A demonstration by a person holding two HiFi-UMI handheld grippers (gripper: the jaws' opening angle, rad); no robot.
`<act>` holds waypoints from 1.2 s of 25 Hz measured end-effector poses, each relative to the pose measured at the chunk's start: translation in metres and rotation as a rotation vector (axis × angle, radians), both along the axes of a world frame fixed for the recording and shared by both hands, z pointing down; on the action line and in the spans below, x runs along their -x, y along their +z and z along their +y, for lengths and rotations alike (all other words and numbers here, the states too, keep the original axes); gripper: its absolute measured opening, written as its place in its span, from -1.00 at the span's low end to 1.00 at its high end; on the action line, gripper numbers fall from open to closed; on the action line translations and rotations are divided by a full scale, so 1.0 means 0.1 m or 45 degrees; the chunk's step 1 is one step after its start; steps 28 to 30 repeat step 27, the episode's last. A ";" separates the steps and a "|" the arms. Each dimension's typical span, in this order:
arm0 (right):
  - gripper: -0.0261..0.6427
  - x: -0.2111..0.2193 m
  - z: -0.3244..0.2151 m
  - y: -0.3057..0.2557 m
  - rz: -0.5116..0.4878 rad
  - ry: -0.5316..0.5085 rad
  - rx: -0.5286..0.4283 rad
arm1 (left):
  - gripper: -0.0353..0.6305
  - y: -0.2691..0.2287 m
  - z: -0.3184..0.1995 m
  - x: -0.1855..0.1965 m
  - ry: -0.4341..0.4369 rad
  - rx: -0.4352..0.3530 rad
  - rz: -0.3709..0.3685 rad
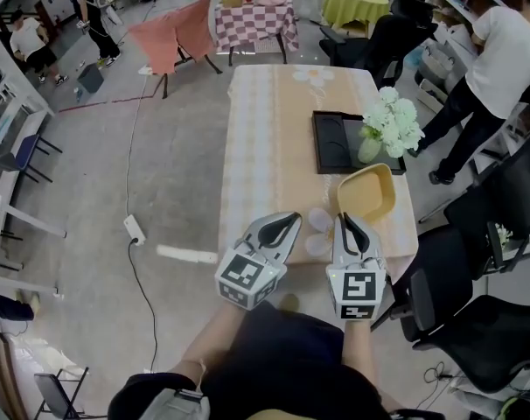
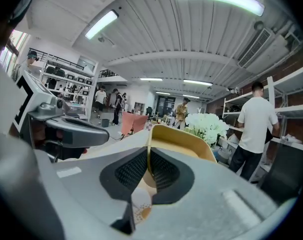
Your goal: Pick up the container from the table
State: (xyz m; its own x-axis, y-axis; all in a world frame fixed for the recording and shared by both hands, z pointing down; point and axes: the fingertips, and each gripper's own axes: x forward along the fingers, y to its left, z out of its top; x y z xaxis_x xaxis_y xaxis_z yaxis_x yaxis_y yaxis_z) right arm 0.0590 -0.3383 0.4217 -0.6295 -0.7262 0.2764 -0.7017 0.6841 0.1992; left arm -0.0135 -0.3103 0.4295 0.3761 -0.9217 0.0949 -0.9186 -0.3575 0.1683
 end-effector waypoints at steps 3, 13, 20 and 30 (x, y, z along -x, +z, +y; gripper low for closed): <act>-0.85 0.05 0.10 -0.08 -0.016 -0.022 -0.025 | -0.86 -0.14 0.09 0.04 -0.009 -0.036 -0.014; -0.85 0.19 0.35 -0.11 -0.021 -0.075 -0.049 | -0.86 -0.14 0.31 0.11 -0.030 -0.023 -0.029; -0.85 0.17 0.38 -0.05 -0.025 -0.082 -0.036 | -0.86 -0.05 0.34 0.08 -0.025 0.010 -0.034; -0.85 0.16 0.33 -0.03 -0.030 -0.085 -0.031 | -0.86 0.00 0.30 0.05 -0.017 0.018 -0.030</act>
